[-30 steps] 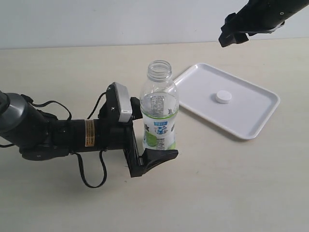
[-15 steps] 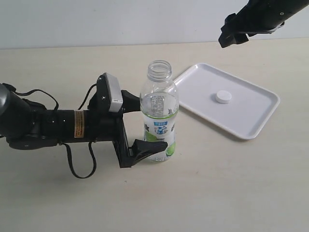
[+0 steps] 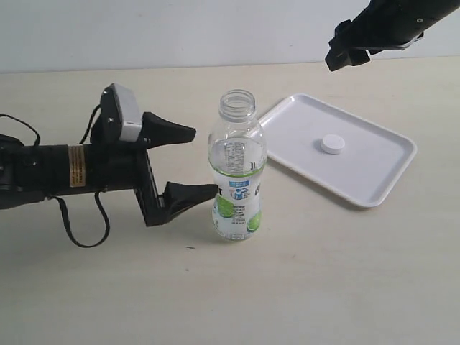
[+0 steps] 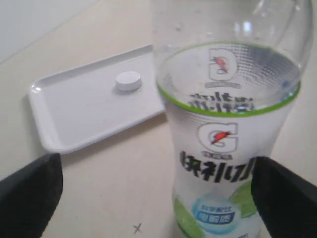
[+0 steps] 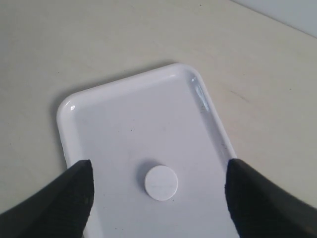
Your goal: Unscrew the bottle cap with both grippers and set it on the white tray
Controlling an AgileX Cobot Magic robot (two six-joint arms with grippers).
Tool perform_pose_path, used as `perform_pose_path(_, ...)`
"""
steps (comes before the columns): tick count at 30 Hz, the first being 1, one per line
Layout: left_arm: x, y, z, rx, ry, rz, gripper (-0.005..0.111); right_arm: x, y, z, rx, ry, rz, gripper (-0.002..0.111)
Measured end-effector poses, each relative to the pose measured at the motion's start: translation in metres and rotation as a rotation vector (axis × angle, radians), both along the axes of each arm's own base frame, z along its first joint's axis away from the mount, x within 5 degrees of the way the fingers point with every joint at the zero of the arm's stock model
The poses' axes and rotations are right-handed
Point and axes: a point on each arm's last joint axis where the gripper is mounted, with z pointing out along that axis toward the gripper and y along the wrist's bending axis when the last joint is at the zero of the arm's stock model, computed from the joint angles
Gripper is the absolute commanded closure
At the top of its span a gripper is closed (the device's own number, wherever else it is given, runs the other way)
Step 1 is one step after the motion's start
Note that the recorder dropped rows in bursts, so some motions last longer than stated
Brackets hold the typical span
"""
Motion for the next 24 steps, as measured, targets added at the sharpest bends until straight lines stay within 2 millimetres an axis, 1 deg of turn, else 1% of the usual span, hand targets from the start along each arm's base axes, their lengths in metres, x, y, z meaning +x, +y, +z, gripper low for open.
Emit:
perform_pose_path(2,0.004,0.007,0.003,-0.013,0.022,0.032,0.008,0.0,0.0,0.0,0.0,0.0,0.0,0.038)
perform_pose_path(5,0.012,0.023,0.008,-0.04,0.063,0.106,0.008,0.0,0.0,0.0,0.0,0.0,0.0,0.038)
perform_pose_path(8,0.014,0.033,0.015,-0.083,0.101,0.114,0.008,0.0,0.0,0.0,0.0,0.0,0.0,0.038)
perform_pose_path(10,0.004,0.034,0.018,-0.104,0.092,-0.026,0.008,0.0,0.0,0.0,-0.004,0.0,0.001,0.038)
perform_pose_path(12,-0.003,0.034,0.019,-0.074,0.082,-0.11,0.008,0.0,-0.001,0.0,-0.015,0.0,0.005,0.038)
perform_pose_path(14,-0.008,0.035,0.023,-0.053,0.062,-0.155,0.009,0.0,-0.001,0.0,-0.019,0.001,0.006,0.038)
perform_pose_path(16,-0.009,0.037,0.027,-0.044,0.044,-0.17,0.019,0.0,-0.001,0.0,-0.021,0.001,0.007,0.038)
perform_pose_path(18,-0.008,0.04,0.029,-0.048,0.048,-0.155,0.036,-0.001,-0.001,-0.001,-0.021,0.005,0.008,0.038)
perform_pose_path(22,-0.004,0.048,0.035,-0.07,0.094,-0.105,0.082,-0.002,-0.001,-0.001,-0.02,0.018,0.012,0.038)
perform_pose_path(24,-0.003,0.051,0.036,-0.074,0.102,-0.09,0.107,-0.002,-0.001,-0.002,-0.019,0.025,0.014,0.038)
